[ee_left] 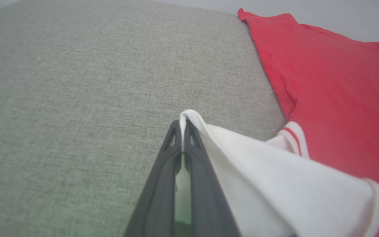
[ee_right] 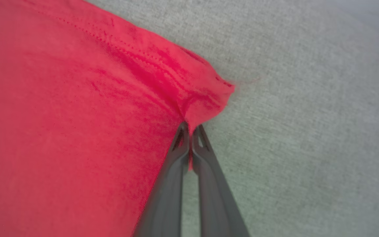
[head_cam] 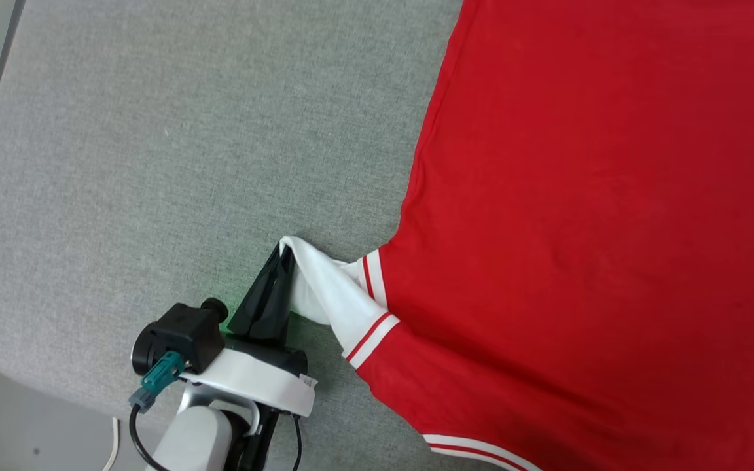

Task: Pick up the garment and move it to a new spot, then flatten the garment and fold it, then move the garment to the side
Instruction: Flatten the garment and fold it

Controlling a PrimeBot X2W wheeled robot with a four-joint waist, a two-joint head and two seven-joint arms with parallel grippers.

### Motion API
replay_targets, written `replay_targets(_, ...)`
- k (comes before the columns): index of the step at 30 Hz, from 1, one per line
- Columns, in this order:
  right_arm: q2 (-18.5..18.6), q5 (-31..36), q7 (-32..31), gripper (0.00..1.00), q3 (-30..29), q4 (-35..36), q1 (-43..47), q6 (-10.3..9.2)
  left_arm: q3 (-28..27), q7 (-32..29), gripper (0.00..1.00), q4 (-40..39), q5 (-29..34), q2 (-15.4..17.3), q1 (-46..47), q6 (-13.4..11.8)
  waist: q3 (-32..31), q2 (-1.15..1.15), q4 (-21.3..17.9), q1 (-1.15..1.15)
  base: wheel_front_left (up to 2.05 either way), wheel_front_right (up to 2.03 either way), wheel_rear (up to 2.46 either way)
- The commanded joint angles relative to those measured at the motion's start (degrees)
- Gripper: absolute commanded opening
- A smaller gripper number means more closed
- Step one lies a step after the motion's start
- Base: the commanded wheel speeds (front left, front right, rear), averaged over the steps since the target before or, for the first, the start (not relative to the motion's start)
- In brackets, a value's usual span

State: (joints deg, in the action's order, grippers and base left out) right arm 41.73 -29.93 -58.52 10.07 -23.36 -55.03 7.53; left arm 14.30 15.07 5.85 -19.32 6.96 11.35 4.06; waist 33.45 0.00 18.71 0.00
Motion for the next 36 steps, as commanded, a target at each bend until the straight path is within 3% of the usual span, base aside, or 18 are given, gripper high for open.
replay_targets(1, 0.2, 0.2, 0.4, 0.0, 0.5, -0.3, 1.6, -0.09, -0.4, 0.1, 0.0, 0.2, 0.3, 0.0, -0.5, 0.3, -1.4, 0.0, -0.7, 0.0, 0.0, 0.0, 0.0)
replay_targets(11, 6.0, -8.1, 11.5, 0.0, 6.2, 7.7, 9.4, -0.09, -3.9, 0.1, 0.0, 2.2, 1.3, 0.5, -5.5, 0.8, -11.6, 0.0, -4.7, 0.0, 0.0, 0.0, 0.0)
replay_targets(21, 10.6, -15.0, 18.2, 0.0, 2.4, 18.4, 31.8, -0.09, -6.8, 0.1, 0.0, 2.5, 1.1, 2.0, -11.5, -0.3, -19.8, 0.0, -9.2, 0.0, 0.0, 0.0, 0.0)
replay_targets(27, 9.0, -15.6, 18.9, 0.0, -4.1, 21.0, 47.7, -0.09, -7.6, 0.1, 0.0, 2.4, 1.0, 2.3, -13.7, -1.1, -22.2, 0.0, -11.1, 0.0, 0.0, 0.0, 0.0)
replay_targets(36, 1.5, -15.5, 17.9, 0.0, -8.8, 19.7, 68.0, -0.09, -8.0, 0.1, 0.0, 2.8, 0.5, 2.7, -14.8, -1.2, -23.6, 0.0, -12.1, 0.0, 0.0, 0.0, 0.0)
